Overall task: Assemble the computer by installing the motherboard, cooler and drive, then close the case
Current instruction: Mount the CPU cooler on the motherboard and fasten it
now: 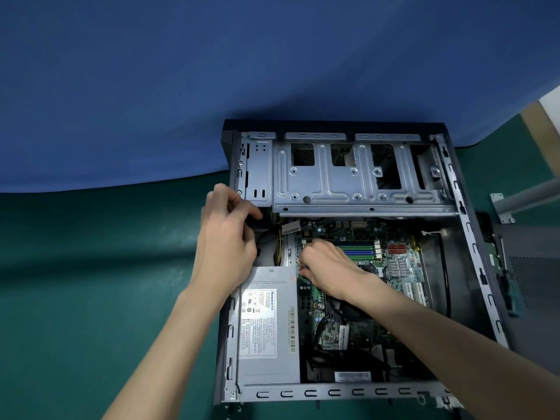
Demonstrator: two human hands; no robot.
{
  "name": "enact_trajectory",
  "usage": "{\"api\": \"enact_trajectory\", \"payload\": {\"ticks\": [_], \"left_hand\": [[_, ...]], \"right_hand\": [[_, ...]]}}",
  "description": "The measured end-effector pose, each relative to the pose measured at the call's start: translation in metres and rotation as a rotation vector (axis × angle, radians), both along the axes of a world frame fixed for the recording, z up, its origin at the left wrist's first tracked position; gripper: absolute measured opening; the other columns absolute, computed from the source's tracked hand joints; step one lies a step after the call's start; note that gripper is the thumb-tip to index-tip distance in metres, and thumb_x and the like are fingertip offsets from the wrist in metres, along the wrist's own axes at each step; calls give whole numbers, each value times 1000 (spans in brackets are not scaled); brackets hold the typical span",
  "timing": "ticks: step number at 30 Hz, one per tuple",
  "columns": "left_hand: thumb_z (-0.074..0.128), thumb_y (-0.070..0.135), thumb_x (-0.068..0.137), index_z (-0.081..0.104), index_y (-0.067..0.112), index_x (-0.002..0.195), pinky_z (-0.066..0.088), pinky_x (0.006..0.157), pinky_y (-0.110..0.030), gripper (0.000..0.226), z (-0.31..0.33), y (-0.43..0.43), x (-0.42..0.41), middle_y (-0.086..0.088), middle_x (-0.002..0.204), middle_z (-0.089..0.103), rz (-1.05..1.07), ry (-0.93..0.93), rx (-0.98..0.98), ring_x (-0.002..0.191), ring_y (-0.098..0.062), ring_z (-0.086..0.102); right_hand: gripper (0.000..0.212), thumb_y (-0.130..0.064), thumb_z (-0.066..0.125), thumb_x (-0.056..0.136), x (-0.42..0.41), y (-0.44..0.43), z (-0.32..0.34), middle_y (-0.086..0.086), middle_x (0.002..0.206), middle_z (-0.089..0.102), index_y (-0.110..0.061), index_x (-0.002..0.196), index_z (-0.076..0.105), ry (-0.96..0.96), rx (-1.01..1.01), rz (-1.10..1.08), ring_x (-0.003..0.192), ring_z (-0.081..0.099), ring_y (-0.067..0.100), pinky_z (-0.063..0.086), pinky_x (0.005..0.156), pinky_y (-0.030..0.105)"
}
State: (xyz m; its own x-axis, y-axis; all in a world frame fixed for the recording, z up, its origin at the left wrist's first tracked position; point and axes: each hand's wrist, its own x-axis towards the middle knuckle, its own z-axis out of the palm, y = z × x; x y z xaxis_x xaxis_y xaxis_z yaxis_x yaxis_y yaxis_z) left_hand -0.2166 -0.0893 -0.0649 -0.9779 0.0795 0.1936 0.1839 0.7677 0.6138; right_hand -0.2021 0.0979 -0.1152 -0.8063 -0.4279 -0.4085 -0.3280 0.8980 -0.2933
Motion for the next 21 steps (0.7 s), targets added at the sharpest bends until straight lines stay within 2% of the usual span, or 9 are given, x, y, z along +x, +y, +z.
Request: {"api": "enact_trajectory", "payload": {"ticks": [5,13,18,21], "left_hand": [[50,-16,70,64,6,85,47,70,-39,30,0,0,0,-4,96,40,-2,6,1,89,-24,44],[49,-16,70,64,6,85,46,72,-39,31,-1,0,0,-4,97,40,4,5,3,90,-23,44],[48,-15,69,64,7,86,46,74,-39,32,-1,0,0,-2,97,39,2,5,7,90,-24,44],[49,-15,69,64,7,86,47,74,-40,32,-1,0,0,-3,98,40,2,-4,5,90,-24,45]], "right_hand": [[10,0,61,86,-1,1,-2,9,83,49,-2,76,57,-9,2,7,84,54,34,45,70,33],[10,-5,60,87,-2,2,-3,12,90,51,3,82,57,-46,3,11,84,55,33,44,71,36],[12,4,56,80,-3,1,-5,18,91,53,14,83,52,-94,-3,-52,91,57,39,49,73,43],[3,7,59,82,-2,-2,-3,14,88,53,7,79,57,-52,35,19,84,57,36,52,73,41]]}}
